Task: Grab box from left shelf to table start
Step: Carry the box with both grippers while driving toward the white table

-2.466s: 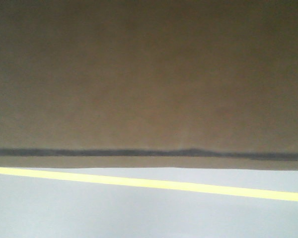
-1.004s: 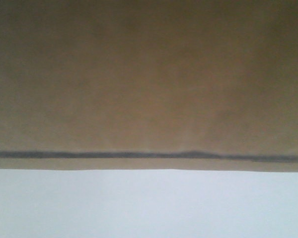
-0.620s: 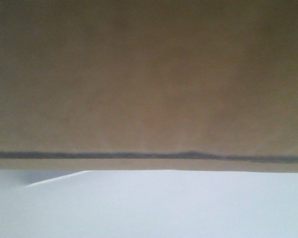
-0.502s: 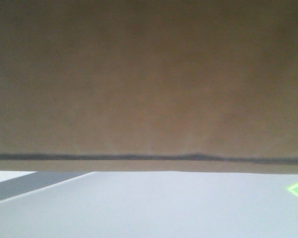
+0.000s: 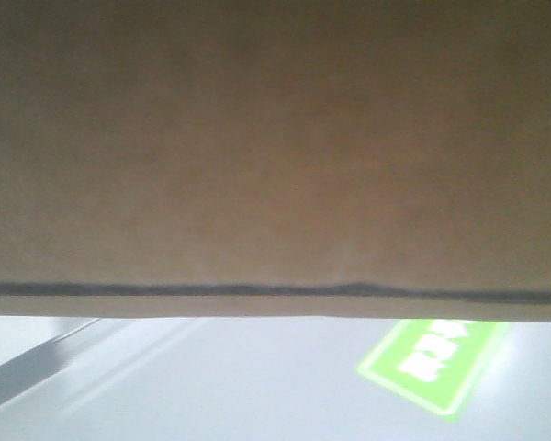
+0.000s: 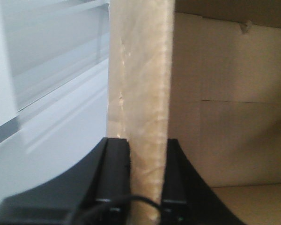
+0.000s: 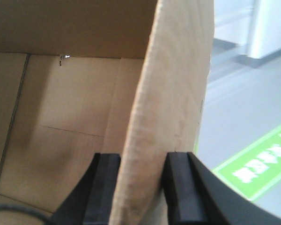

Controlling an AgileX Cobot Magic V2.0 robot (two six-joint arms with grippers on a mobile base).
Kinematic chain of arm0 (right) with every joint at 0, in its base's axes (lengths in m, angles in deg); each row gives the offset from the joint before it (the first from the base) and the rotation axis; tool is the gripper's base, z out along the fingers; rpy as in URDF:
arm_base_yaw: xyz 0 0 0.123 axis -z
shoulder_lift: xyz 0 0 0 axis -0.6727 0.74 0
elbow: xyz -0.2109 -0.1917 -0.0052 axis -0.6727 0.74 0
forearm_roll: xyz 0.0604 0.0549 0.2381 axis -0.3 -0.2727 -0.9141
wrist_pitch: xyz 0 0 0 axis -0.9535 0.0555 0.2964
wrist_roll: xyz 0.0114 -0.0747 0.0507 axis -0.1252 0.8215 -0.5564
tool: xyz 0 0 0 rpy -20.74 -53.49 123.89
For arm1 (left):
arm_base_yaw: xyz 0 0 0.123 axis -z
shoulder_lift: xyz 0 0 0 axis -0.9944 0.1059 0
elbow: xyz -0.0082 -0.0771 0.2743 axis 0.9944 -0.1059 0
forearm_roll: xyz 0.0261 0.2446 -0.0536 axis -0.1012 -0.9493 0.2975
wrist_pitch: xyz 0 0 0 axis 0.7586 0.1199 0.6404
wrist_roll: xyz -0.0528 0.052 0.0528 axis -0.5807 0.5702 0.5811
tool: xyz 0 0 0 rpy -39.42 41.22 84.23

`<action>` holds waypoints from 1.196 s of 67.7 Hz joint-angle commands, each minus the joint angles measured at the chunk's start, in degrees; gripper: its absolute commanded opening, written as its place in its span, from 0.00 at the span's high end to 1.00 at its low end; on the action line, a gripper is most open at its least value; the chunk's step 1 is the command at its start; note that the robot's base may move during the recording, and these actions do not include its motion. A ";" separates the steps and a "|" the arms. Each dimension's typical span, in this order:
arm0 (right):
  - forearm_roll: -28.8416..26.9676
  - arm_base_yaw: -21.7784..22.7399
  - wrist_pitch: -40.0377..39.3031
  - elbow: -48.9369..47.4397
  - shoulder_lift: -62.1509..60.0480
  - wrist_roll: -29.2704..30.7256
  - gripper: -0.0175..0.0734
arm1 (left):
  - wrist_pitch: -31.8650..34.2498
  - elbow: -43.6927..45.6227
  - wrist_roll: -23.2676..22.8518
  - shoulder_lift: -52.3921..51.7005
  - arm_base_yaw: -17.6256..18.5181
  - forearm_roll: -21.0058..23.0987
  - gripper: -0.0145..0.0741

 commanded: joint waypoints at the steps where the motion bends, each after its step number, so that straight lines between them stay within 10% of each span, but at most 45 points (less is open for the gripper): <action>1: 1.83 0.06 -8.65 -1.70 1.30 1.18 0.74 | 10.33 2.12 -1.06 1.08 0.44 3.44 0.95; 81: 1.83 0.06 -8.40 -1.70 1.30 1.18 0.74 | 10.33 2.12 -1.06 1.18 0.44 3.44 0.95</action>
